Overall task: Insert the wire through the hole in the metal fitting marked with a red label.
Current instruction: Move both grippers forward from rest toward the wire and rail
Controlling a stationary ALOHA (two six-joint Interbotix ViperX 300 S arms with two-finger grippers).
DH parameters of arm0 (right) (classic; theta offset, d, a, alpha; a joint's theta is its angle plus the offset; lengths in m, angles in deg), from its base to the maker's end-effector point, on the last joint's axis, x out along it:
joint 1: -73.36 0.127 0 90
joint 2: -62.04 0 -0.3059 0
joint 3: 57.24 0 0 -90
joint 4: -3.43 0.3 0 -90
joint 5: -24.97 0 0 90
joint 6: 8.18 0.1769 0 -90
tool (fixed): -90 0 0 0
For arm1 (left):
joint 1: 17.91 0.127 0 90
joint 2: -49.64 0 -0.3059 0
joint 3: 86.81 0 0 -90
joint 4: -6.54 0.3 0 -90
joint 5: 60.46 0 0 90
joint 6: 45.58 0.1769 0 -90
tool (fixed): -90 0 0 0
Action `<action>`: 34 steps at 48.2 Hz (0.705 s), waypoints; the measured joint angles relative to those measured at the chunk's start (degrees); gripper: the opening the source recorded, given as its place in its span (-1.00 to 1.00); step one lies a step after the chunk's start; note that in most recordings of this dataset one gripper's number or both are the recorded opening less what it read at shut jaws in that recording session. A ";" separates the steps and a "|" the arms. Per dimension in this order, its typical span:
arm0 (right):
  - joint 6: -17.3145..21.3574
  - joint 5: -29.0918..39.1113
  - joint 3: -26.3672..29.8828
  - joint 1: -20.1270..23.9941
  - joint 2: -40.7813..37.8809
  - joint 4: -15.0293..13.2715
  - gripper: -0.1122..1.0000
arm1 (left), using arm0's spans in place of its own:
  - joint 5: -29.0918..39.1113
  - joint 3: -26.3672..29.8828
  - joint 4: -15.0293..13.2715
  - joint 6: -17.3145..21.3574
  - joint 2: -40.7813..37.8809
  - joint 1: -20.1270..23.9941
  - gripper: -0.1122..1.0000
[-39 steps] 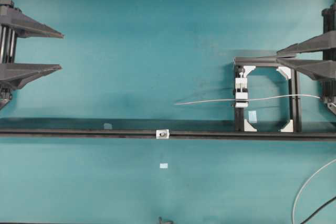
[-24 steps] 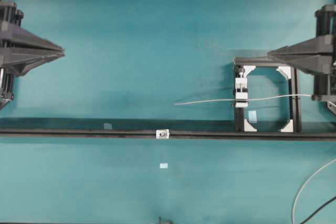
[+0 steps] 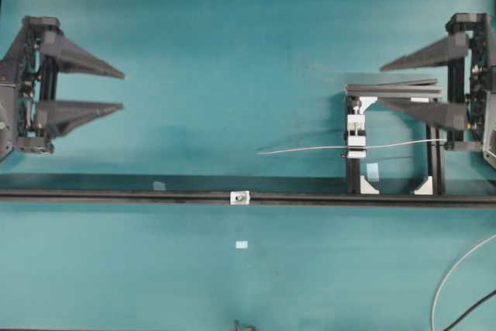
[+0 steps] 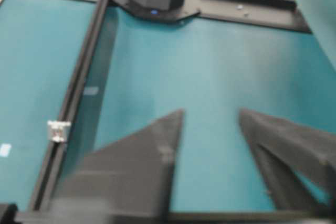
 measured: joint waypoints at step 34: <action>5.80 1.76 0.97 0.00 -11.07 0.00 0.42 | -8.00 -0.88 0.00 2.37 -16.26 0.00 0.36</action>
